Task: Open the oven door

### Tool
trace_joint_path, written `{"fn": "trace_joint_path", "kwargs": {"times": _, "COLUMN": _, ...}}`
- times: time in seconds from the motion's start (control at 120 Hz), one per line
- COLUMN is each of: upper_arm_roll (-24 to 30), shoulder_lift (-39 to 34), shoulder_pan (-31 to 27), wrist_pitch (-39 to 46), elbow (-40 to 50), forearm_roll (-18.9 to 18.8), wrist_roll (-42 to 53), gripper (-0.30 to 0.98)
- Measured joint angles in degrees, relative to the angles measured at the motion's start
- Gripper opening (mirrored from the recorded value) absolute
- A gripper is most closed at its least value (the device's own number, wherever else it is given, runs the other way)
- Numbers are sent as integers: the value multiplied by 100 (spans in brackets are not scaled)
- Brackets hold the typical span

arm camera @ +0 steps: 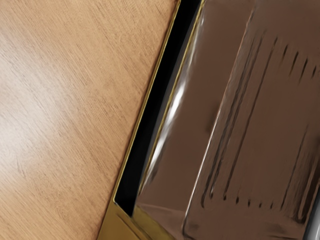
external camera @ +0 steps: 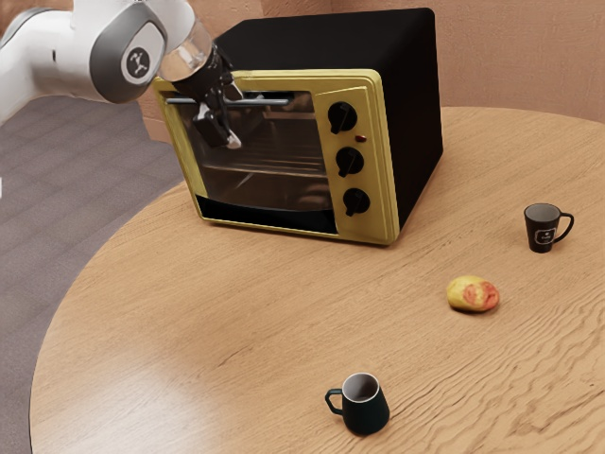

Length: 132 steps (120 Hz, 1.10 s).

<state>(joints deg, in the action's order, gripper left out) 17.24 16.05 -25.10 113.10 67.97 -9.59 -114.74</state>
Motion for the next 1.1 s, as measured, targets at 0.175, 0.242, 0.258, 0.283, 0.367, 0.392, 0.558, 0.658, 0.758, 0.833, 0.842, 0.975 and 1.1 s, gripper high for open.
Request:
{"fn": "trace_joint_path", "kwargs": {"times": 0.175, "upper_arm_roll": -2, "shoulder_lift": 170, "shoulder_pan": -59, "wrist_pitch": 250, "elbow": -89, "forearm_roll": -100, "wrist_roll": -82, "gripper": 69}}
{"fn": "trace_joint_path", "kwargs": {"times": 0.242, "upper_arm_roll": 28, "shoulder_lift": 274, "shoulder_pan": -37, "wrist_pitch": 376, "elbow": -143, "forearm_roll": -178, "wrist_roll": -105, "gripper": 69}}
{"fn": "trace_joint_path", "kwargs": {"times": 0.258, "upper_arm_roll": 35, "shoulder_lift": 305, "shoulder_pan": -32, "wrist_pitch": 404, "elbow": -190, "forearm_roll": -202, "wrist_roll": -109, "gripper": 69}}
{"fn": "trace_joint_path", "kwargs": {"times": 0.283, "upper_arm_roll": 41, "shoulder_lift": 346, "shoulder_pan": -30, "wrist_pitch": 442, "elbow": -250, "forearm_roll": -232, "wrist_roll": -116, "gripper": 69}}
{"fn": "trace_joint_path", "kwargs": {"times": 0.367, "upper_arm_roll": 48, "shoulder_lift": 460, "shoulder_pan": -44, "wrist_pitch": 553, "elbow": -365, "forearm_roll": -299, "wrist_roll": -133, "gripper": 69}}
{"fn": "trace_joint_path", "kwargs": {"times": 0.392, "upper_arm_roll": 49, "shoulder_lift": 484, "shoulder_pan": -53, "wrist_pitch": 582, "elbow": -388, "forearm_roll": -312, "wrist_roll": -137, "gripper": 69}}
{"fn": "trace_joint_path", "kwargs": {"times": 0.558, "upper_arm_roll": 43, "shoulder_lift": 601, "shoulder_pan": -100, "wrist_pitch": 747, "elbow": -430, "forearm_roll": -357, "wrist_roll": -150, "gripper": 69}}
{"fn": "trace_joint_path", "kwargs": {"times": 0.658, "upper_arm_roll": 42, "shoulder_lift": 644, "shoulder_pan": -139, "wrist_pitch": 806, "elbow": -432, "forearm_roll": -364, "wrist_roll": -145, "gripper": 69}}
{"fn": "trace_joint_path", "kwargs": {"times": 0.758, "upper_arm_roll": 48, "shoulder_lift": 709, "shoulder_pan": -138, "wrist_pitch": 888, "elbow": -432, "forearm_roll": -367, "wrist_roll": -141, "gripper": 69}}
{"fn": "trace_joint_path", "kwargs": {"times": 0.833, "upper_arm_roll": 50, "shoulder_lift": 767, "shoulder_pan": -137, "wrist_pitch": 939, "elbow": -432, "forearm_roll": -370, "wrist_roll": -139, "gripper": 69}}
{"fn": "trace_joint_path", "kwargs": {"times": 0.842, "upper_arm_roll": 51, "shoulder_lift": 773, "shoulder_pan": -137, "wrist_pitch": 944, "elbow": -432, "forearm_roll": -370, "wrist_roll": -138, "gripper": 69}}
{"fn": "trace_joint_path", "kwargs": {"times": 0.975, "upper_arm_roll": 49, "shoulder_lift": 862, "shoulder_pan": -138, "wrist_pitch": 1004, "elbow": -435, "forearm_roll": -374, "wrist_roll": -135, "gripper": 68}}
{"fn": "trace_joint_path", "kwargs": {"times": 1.1, "upper_arm_roll": 27, "shoulder_lift": 887, "shoulder_pan": -144, "wrist_pitch": 1035, "elbow": -382, "forearm_roll": -371, "wrist_roll": -132, "gripper": 68}}
